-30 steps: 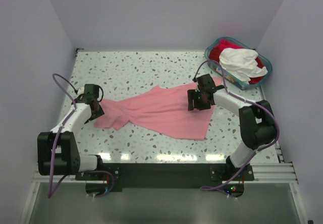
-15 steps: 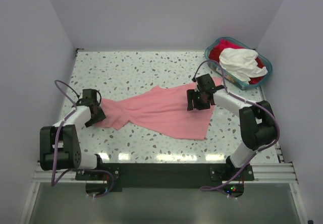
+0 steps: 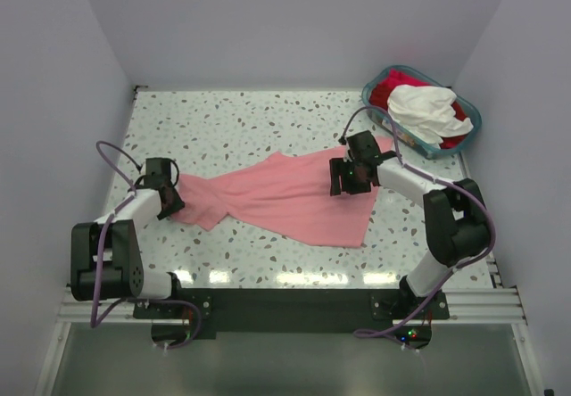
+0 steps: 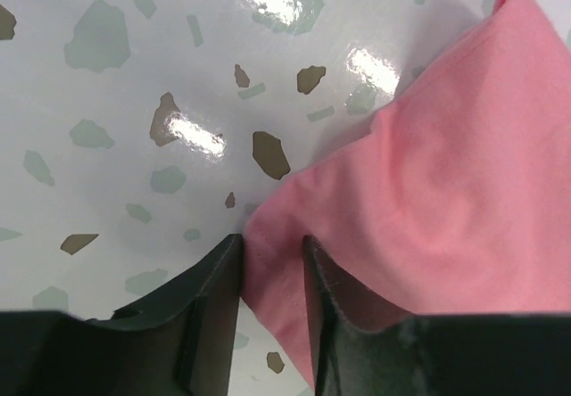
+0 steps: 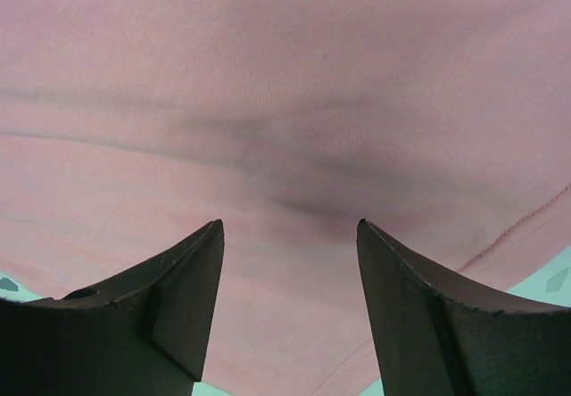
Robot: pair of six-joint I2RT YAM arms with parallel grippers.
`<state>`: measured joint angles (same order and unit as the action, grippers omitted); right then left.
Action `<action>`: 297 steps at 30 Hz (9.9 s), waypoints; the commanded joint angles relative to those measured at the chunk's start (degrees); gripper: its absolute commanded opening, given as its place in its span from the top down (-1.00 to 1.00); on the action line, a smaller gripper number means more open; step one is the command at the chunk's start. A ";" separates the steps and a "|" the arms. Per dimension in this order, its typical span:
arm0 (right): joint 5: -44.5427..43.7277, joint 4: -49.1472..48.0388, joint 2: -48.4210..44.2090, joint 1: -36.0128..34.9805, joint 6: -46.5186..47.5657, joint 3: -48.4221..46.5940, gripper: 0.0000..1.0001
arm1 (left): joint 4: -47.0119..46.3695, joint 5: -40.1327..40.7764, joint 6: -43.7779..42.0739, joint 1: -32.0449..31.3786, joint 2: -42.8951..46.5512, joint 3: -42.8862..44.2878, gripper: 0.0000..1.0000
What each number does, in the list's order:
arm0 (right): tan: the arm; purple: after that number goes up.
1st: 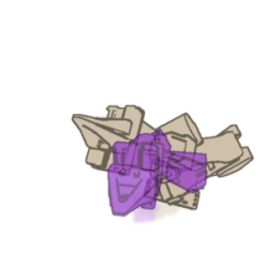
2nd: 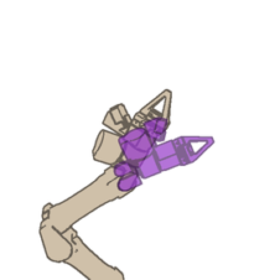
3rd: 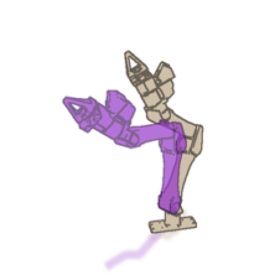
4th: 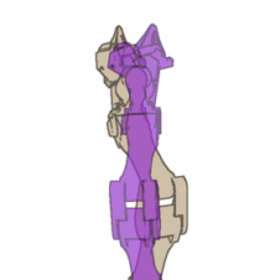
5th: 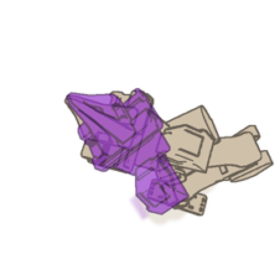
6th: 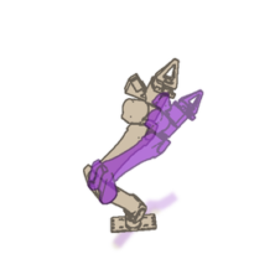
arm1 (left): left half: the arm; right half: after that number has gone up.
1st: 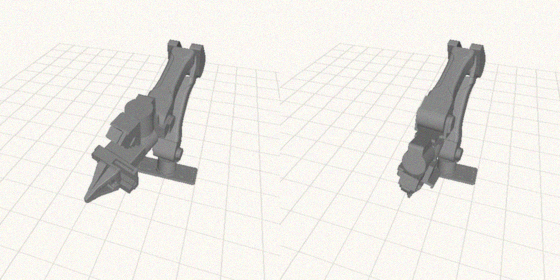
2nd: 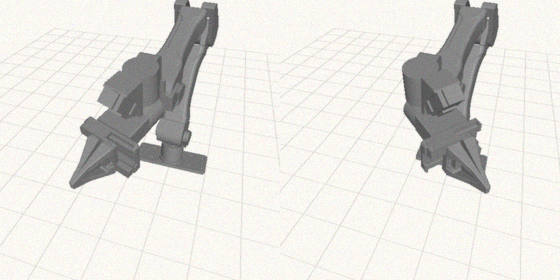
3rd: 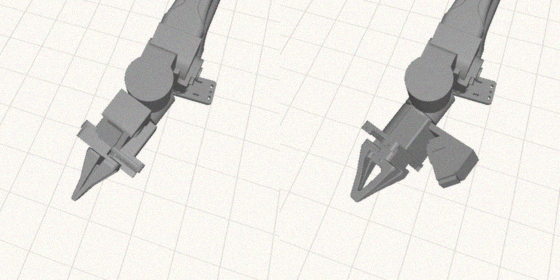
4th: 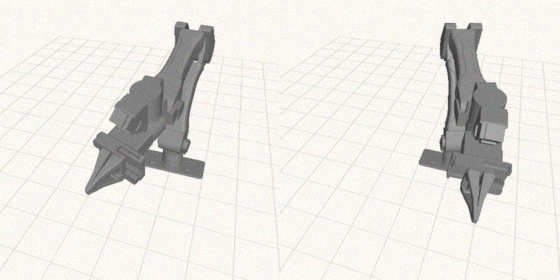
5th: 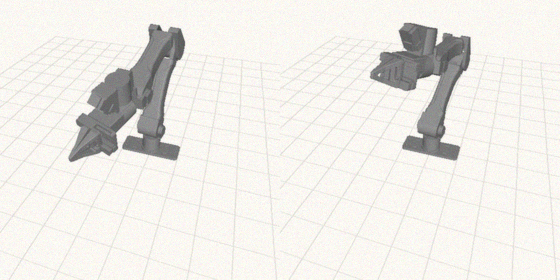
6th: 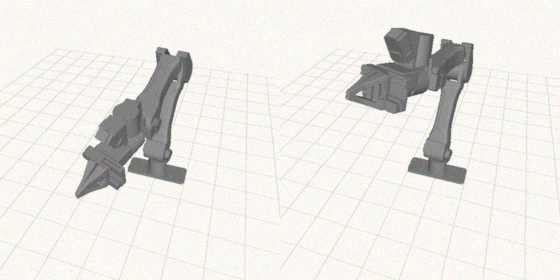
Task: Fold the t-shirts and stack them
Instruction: Flatten the tshirt out, then fold the tshirt
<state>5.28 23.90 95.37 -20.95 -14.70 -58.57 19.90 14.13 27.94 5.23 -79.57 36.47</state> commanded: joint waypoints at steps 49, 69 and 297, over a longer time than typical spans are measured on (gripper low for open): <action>-10.80 21.67 -18.64 -11.22 -22.41 11.12 1.00 | 4.88 9.25 2.64 -8.66 19.63 -2.63 1.00; -19.43 23.74 -6.94 -4.72 -9.91 -11.41 -0.14 | 4.18 8.81 1.85 -8.84 19.19 -2.46 1.00; -4.75 7.83 11.95 14.71 7.66 -28.28 1.00 | 1.63 -2.62 2.90 -2.69 -0.86 23.83 1.00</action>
<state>1.17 30.94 112.33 -6.37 -8.08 -87.68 21.19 10.92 29.52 2.02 -83.70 61.52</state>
